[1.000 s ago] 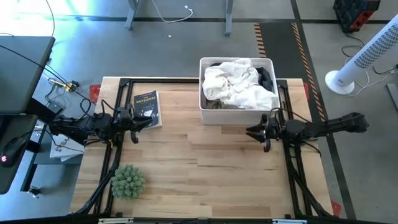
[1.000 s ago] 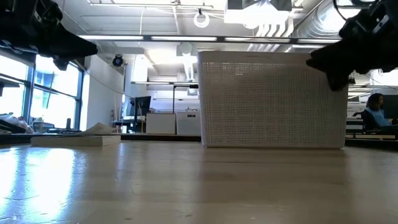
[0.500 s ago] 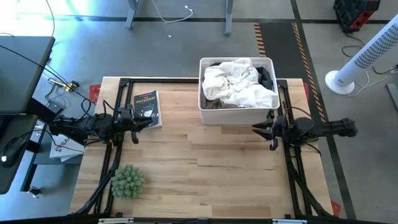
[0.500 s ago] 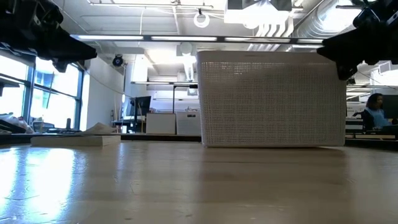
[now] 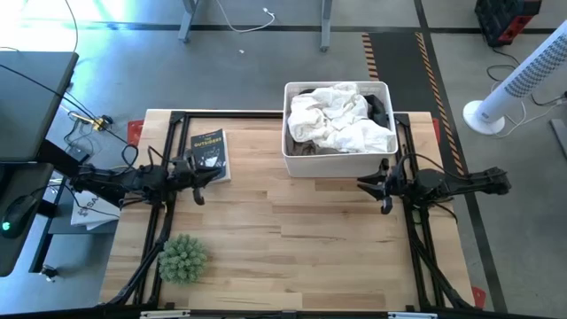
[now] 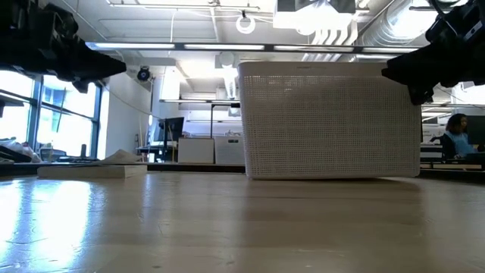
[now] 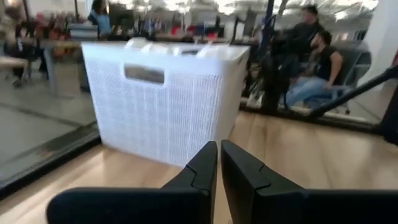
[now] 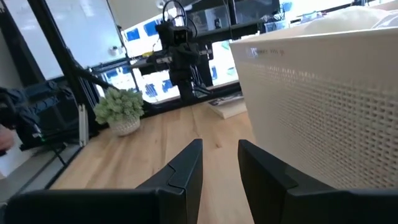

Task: Sort clothes
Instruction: Return to Home Position

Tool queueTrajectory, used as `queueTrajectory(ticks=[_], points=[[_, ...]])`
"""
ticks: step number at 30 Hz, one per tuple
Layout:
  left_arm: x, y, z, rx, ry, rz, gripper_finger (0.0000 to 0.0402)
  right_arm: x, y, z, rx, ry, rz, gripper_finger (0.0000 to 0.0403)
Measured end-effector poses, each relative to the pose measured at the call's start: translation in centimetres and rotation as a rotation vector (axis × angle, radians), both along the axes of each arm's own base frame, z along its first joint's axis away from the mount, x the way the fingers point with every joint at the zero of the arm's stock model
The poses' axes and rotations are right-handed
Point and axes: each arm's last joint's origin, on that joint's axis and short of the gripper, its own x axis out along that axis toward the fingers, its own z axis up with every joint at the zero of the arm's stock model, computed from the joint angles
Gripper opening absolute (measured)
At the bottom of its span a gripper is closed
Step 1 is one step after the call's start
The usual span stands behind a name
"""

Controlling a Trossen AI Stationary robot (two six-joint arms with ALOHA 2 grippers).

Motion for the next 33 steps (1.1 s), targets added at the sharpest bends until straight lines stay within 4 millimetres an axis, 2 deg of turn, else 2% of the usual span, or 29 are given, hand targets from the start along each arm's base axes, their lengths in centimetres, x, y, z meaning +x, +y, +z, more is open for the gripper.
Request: queueTrajectory(ticks=[4, 23, 33], points=[[0.22, -0.05, -0.27, 0.049, -0.029, -0.003, 0.0014, 0.06, 0.01, -0.06, -0.014, 0.010, 0.002, 0.0099], [0.15, -0.07, -0.22, 0.041, -0.037, 0.008, 0.0013, 0.08, 0.27, -0.14, -0.004, 0.016, 0.090, 0.0099], [0.03, 0.43, -0.09, 0.038, -0.054, 0.055, 0.0013, -0.01, -0.43, -0.09, -0.003, -0.066, 0.129, 0.0099]])
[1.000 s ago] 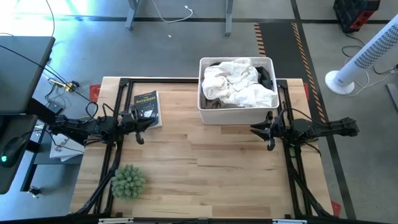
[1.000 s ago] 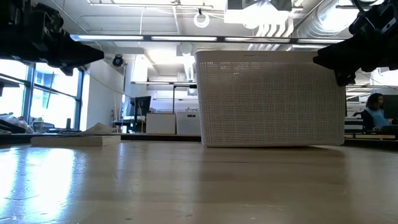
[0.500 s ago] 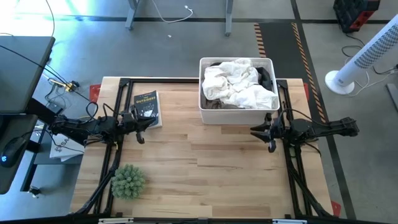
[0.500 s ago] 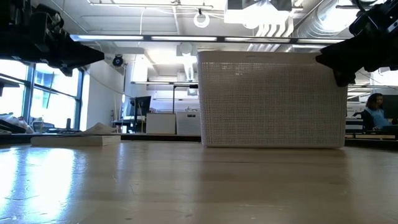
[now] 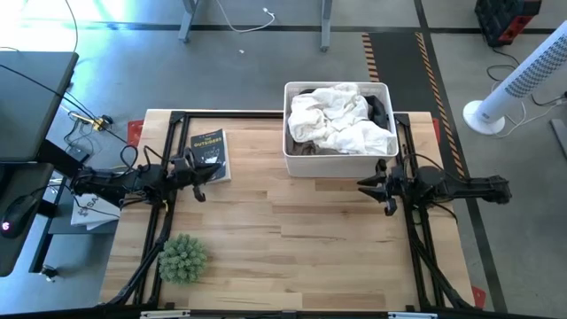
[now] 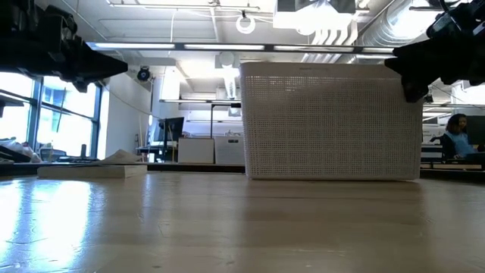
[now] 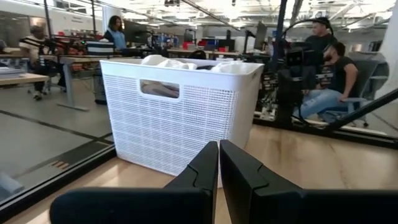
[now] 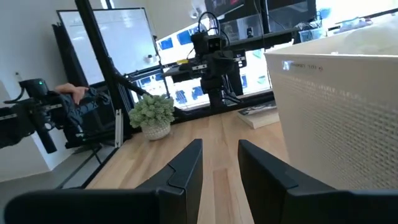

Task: Sort clothes
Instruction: Return to Home Position

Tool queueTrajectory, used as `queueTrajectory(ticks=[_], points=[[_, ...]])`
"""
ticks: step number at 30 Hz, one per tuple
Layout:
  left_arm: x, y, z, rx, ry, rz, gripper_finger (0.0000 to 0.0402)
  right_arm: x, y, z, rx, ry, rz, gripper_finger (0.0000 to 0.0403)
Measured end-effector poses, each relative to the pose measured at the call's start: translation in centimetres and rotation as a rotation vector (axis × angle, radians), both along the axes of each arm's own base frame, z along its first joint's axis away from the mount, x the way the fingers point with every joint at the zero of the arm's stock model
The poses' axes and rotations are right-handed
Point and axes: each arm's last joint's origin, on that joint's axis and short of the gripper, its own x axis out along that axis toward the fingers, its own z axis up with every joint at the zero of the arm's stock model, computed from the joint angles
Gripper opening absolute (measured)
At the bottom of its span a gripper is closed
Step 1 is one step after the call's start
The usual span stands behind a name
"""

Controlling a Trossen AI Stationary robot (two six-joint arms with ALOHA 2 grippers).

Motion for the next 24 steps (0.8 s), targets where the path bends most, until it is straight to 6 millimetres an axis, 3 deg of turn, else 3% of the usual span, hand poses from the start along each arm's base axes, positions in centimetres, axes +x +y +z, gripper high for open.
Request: queueTrajectory(ticks=[24], points=[[-0.10, 1.03, -0.01, 0.000, 0.002, 0.109, 0.0013, 0.04, -0.22, -0.17, 0.001, 0.017, 0.033, 0.0099]])
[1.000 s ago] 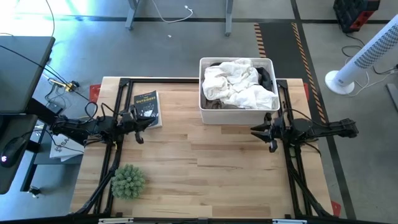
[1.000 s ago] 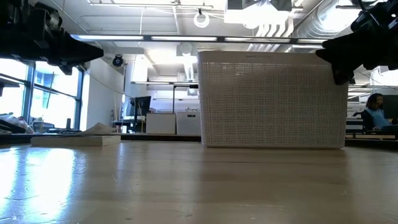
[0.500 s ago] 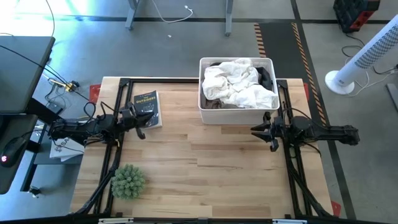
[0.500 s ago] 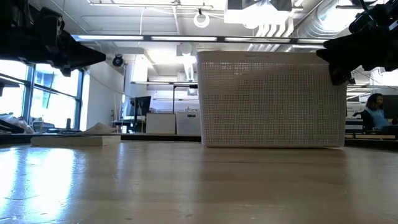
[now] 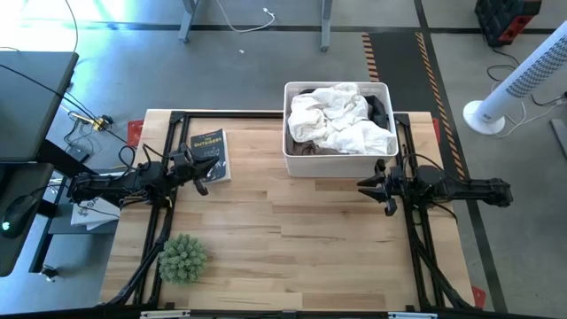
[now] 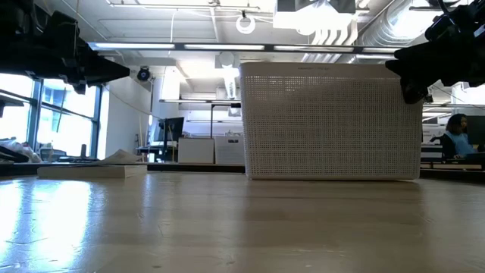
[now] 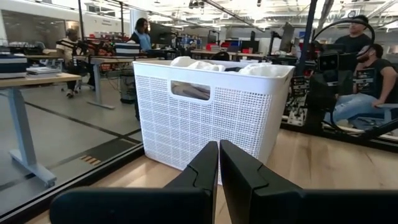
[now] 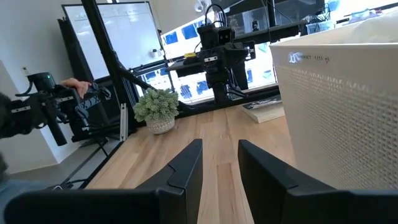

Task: Sort clothes
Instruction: Return to Home Position

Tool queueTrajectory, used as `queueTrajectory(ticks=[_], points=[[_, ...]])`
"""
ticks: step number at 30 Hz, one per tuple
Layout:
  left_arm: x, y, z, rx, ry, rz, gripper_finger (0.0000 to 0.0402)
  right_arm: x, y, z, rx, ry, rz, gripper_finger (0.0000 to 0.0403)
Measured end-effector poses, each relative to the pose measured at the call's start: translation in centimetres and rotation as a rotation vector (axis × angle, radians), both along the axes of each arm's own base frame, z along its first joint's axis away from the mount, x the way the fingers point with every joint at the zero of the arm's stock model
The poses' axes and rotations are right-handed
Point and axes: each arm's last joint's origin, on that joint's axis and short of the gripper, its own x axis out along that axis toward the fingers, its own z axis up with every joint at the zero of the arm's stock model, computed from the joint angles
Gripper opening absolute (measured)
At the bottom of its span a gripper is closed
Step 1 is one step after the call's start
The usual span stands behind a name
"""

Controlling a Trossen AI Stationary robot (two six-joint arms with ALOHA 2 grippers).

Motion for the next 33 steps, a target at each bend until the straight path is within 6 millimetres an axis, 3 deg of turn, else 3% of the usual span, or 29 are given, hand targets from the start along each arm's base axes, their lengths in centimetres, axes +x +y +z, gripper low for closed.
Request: queueTrajectory(ticks=[17, 27, 33], points=[[0.2, 0.0, -0.1, 0.012, 0.026, -0.012, 0.0013, 0.0, 0.0, 0.0, 0.000, 0.000, 0.000, 0.0099], [0.5, -1.2, -0.5, 0.162, 0.096, -0.432, 0.0013, 0.0, 0.0, 0.0, 0.000, 0.000, 0.000, 0.0099], [0.5, -1.3, -0.4, 0.130, 0.079, -0.460, 0.0013, 0.0, 0.0, 0.0, 0.000, 0.000, 0.000, 0.0099]])
